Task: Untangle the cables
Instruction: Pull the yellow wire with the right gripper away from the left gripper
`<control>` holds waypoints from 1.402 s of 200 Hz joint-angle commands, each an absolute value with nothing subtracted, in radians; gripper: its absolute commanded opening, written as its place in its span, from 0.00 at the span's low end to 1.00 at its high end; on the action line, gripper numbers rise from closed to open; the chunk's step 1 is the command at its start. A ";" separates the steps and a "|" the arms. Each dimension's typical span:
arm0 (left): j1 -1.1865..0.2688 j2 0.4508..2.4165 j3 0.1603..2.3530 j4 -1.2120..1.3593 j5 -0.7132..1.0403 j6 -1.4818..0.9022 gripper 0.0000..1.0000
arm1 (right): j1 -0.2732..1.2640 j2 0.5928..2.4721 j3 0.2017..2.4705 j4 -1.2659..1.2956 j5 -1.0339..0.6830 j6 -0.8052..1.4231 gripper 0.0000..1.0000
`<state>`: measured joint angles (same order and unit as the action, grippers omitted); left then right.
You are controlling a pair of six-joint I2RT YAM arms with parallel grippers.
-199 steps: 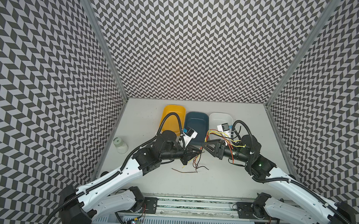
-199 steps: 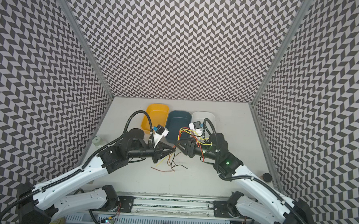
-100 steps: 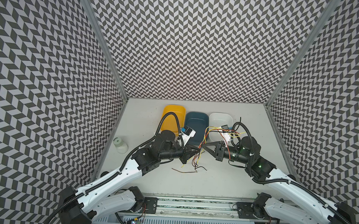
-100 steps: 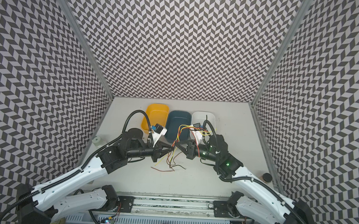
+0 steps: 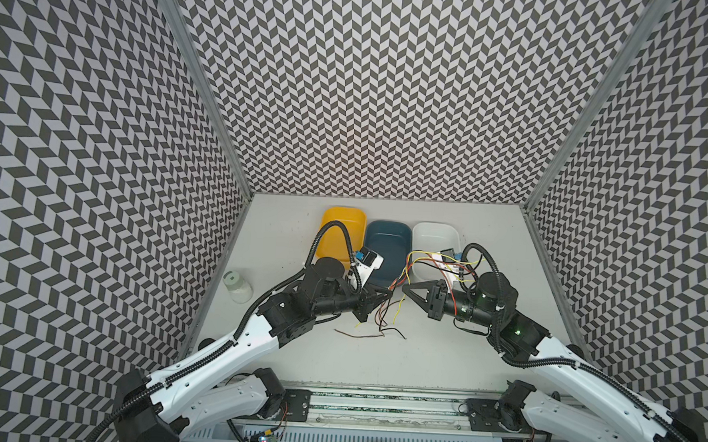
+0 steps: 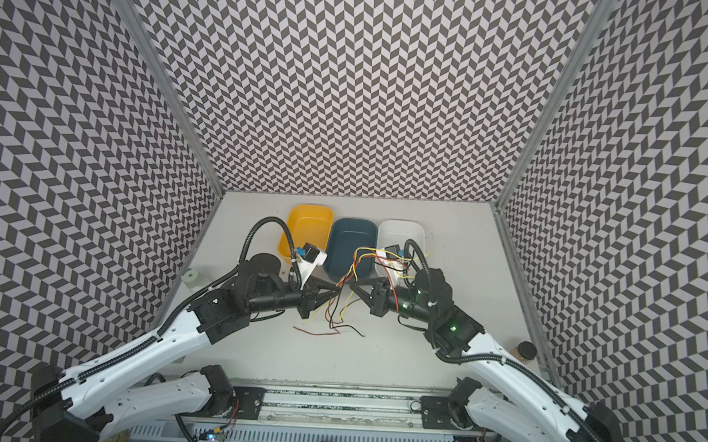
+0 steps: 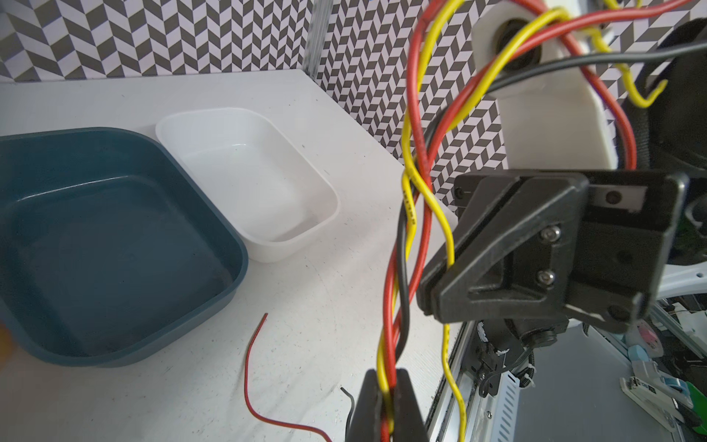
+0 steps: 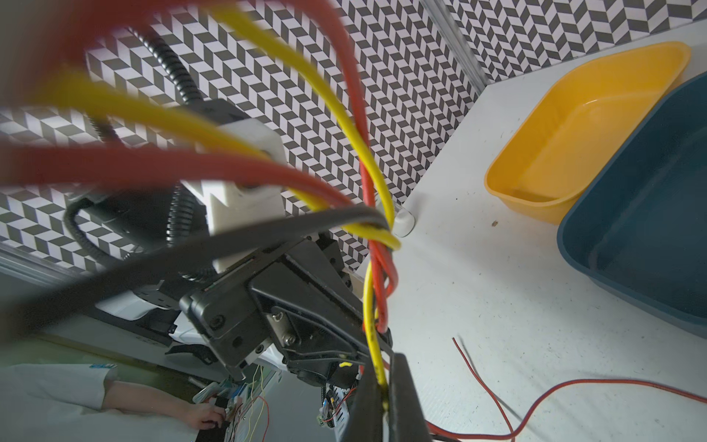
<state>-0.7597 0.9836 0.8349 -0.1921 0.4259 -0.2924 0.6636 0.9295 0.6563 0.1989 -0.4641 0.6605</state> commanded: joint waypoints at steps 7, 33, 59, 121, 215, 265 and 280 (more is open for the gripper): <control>-0.744 0.947 0.852 -0.198 0.356 -0.284 0.00 | 0.663 0.896 0.649 0.172 -0.427 0.628 0.00; -0.744 0.949 0.869 -0.240 0.314 -0.259 0.00 | 0.663 0.860 0.650 0.134 -0.382 0.617 0.00; -0.744 0.952 0.880 -0.295 0.234 -0.227 0.00 | 0.662 0.832 0.658 0.094 -0.363 0.604 0.00; -0.746 0.958 0.892 -0.348 0.095 -0.210 0.00 | 0.661 0.794 0.657 0.104 -0.352 0.642 0.00; -0.746 0.962 0.909 -0.401 -0.071 -0.194 0.00 | 0.652 0.651 0.653 -0.050 -0.242 0.588 0.00; -0.747 0.959 0.913 -0.419 -0.118 -0.188 0.00 | 0.646 0.575 0.707 -0.182 -0.158 0.555 0.00; -0.746 0.958 0.915 -0.424 -0.135 -0.190 0.00 | 0.646 0.554 0.729 -0.245 -0.091 0.541 0.00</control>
<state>-0.7525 0.9642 0.8822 -0.3939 -0.0719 -0.1944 0.6502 0.5892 0.6762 -0.1673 -0.2047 0.5777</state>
